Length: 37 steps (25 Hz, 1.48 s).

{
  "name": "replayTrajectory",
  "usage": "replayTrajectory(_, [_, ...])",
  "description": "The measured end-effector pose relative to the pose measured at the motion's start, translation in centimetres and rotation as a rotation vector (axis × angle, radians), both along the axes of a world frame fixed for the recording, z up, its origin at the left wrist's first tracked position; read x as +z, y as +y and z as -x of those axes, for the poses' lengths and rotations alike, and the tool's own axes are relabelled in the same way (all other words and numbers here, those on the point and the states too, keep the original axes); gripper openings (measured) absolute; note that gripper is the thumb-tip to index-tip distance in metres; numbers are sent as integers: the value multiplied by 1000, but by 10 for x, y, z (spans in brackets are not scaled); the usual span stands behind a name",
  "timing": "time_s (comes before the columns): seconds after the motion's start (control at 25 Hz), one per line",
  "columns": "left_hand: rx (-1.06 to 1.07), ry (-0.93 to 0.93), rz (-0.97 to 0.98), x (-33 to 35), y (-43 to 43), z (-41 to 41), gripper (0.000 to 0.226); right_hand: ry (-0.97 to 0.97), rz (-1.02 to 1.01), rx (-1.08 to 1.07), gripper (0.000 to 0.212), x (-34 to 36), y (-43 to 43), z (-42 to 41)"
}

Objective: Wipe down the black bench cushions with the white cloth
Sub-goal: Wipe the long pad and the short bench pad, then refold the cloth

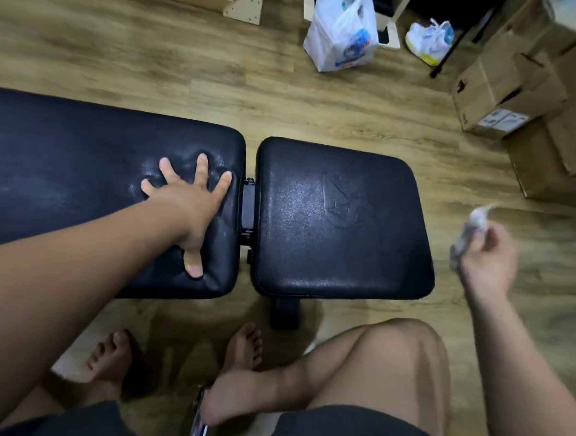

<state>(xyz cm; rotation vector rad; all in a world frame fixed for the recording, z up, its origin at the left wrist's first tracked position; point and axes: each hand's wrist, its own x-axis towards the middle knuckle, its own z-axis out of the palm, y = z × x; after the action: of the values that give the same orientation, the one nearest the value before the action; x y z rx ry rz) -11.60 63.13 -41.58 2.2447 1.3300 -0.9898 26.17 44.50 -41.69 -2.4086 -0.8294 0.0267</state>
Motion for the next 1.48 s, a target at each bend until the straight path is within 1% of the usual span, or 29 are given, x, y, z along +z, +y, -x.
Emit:
replayTrajectory(0.08, [1,-2,-14,0,-1,-1,170,-58,187,-63,38,-42,-20,24])
replayTrajectory(0.12, [-4,0,-22,-1,-2,-2,169,-138,202,-65,37,-56,-27,49])
replayTrajectory(0.2, [0,11,-44,-3,0,-2,169,-228,51,56,34,-65,-27,124])
replayTrajectory(0.24, [1,11,-40,-3,0,-3,169,-163,-31,152,31,-66,-29,171])
replayTrajectory(0.28, [4,5,-36,-3,-1,-3,169,1,-89,296,28,-67,-31,221])
replayTrajectory(0.32, [0,-6,-38,-4,-1,-1,170,215,-83,500,27,-67,-36,268])
replayTrajectory(0.36, [-15,-16,-47,-4,-1,1,171,396,-6,739,26,-63,-43,304])
replayTrajectory(0.4, [-30,-30,-54,-2,-1,3,171,480,80,915,24,-60,-49,321])
replayTrajectory(0.44, [-43,-40,-59,0,-3,6,170,502,87,961,22,-56,-51,318])
replayTrajectory(0.48, [-52,-56,-72,4,-4,8,168,496,27,885,20,-54,-51,303])
replayTrajectory(0.52, [-50,-74,-73,8,-5,11,165,469,-52,763,18,-50,-52,283])
replayTrajectory(0.6, [-37,-117,-66,14,-12,18,160,491,-138,530,16,-30,-61,243])
replayTrajectory(0.68, [-31,-193,-178,15,-26,26,152,661,-203,380,13,-5,-68,220])
replayTrajectory(0.72, [-12,-290,-245,15,-37,29,142,832,-290,312,9,7,-70,217])
replayTrajectory(0.76, [35,-454,-277,16,-54,30,125,1042,-393,237,7,19,-72,221])
replayTrajectory(0.8, [116,-672,-267,15,-75,31,103,1221,-471,173,10,29,-72,227])
replayTrajectory(0.84, [221,-890,-216,14,-100,33,78,1331,-509,146,18,34,-72,236])
replayTrajectory(0.88, [347,-1061,-113,14,-127,34,54,1376,-499,136,27,36,-71,246])
replayTrajectory(0.92, [488,-1181,48,15,-154,36,34,1387,-464,141,33,36,-70,257])
replayTrajectory(0.96, [639,-1282,248,17,-177,39,24,1384,-424,162,34,37,-69,269])
replayTrajectory(1.0, [795,-1342,414,17,-193,42,24,1381,-403,193,33,37,-67,279])
replayTrajectory(1.04, [904,-1378,505,19,-203,46,24,1377,-385,231,32,37,-66,286])
replayTrajectory(1.08, [944,-1403,514,21,-207,50,23,1372,-362,269,33,39,-66,291])
replayTrajectory(1.2, [964,-1465,382,30,-203,64,10,1364,-266,415,50,43,-65,295])
replayTrajectory(1.28, [1035,-1523,364,34,-199,75,13,1313,-179,508,56,42,-66,295])
replayTrajectory(1.36, [1070,-1556,379,37,-195,85,12,1298,-117,535,60,40,-68,296])
replayTrajectory(1.4, [1048,-1559,371,39,-195,89,11,1313,-96,540,59,41,-68,297])
replayTrajectory(1.44, [1017,-1551,350,43,-195,93,11,1339,-92,571,51,43,-68,298])
replayTrajectory(1.48, [970,-1545,315,49,-195,97,12,1361,-82,598,37,48,-68,300])
